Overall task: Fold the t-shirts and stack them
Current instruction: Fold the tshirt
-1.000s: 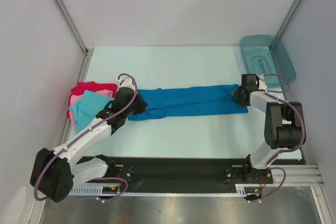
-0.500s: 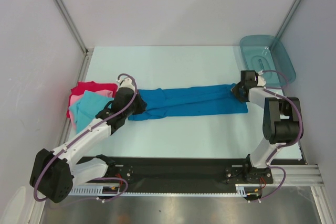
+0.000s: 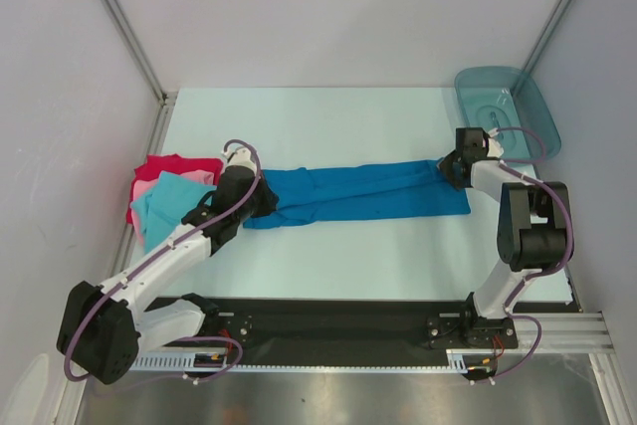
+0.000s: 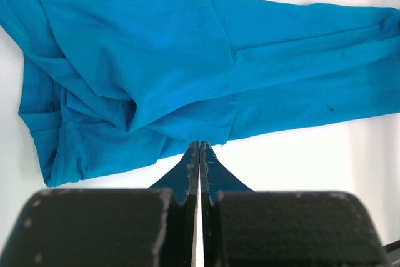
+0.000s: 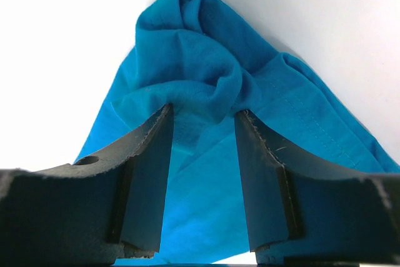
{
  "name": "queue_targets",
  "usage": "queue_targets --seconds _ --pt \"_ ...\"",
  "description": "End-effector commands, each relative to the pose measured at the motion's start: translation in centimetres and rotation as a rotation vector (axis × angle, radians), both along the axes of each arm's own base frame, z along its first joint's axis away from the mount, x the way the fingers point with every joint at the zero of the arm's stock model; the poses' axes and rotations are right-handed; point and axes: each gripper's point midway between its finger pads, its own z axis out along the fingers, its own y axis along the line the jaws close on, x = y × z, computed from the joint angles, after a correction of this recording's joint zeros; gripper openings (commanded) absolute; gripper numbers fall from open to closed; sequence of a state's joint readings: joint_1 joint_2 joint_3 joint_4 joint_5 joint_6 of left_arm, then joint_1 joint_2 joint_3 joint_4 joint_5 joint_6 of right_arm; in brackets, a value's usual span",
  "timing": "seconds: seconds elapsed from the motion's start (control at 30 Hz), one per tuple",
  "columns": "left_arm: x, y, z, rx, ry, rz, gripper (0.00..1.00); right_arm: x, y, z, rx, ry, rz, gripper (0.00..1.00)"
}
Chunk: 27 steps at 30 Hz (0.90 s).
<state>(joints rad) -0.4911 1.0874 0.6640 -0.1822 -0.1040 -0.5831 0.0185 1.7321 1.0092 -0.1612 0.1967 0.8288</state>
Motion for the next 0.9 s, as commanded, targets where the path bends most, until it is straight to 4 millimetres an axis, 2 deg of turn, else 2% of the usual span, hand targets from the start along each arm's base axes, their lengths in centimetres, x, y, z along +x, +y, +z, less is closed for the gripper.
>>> queue_targets --seconds 0.0,0.33,0.63,0.73,0.83,0.87 --pt "0.95 -0.38 1.82 -0.002 -0.056 -0.003 0.00 1.04 -0.04 1.27 -0.019 -0.023 0.004 0.48" --pt "0.97 -0.19 2.59 0.002 -0.075 -0.002 0.00 1.40 -0.44 1.50 -0.032 -0.025 0.003 0.47" --pt "0.84 -0.14 2.40 0.008 -0.069 -0.005 0.00 1.88 -0.58 1.15 -0.028 -0.015 0.004 0.47" --pt "0.91 -0.23 2.45 0.008 -0.069 -0.007 0.00 1.89 -0.74 1.03 -0.029 -0.011 0.000 0.44" --pt "1.02 -0.17 2.54 0.010 -0.072 -0.004 0.00 1.92 -0.71 1.14 -0.032 -0.013 -0.003 0.36" --pt "1.08 -0.19 2.54 0.011 -0.072 -0.004 0.00 1.97 -0.80 1.29 -0.032 -0.018 -0.007 0.26"
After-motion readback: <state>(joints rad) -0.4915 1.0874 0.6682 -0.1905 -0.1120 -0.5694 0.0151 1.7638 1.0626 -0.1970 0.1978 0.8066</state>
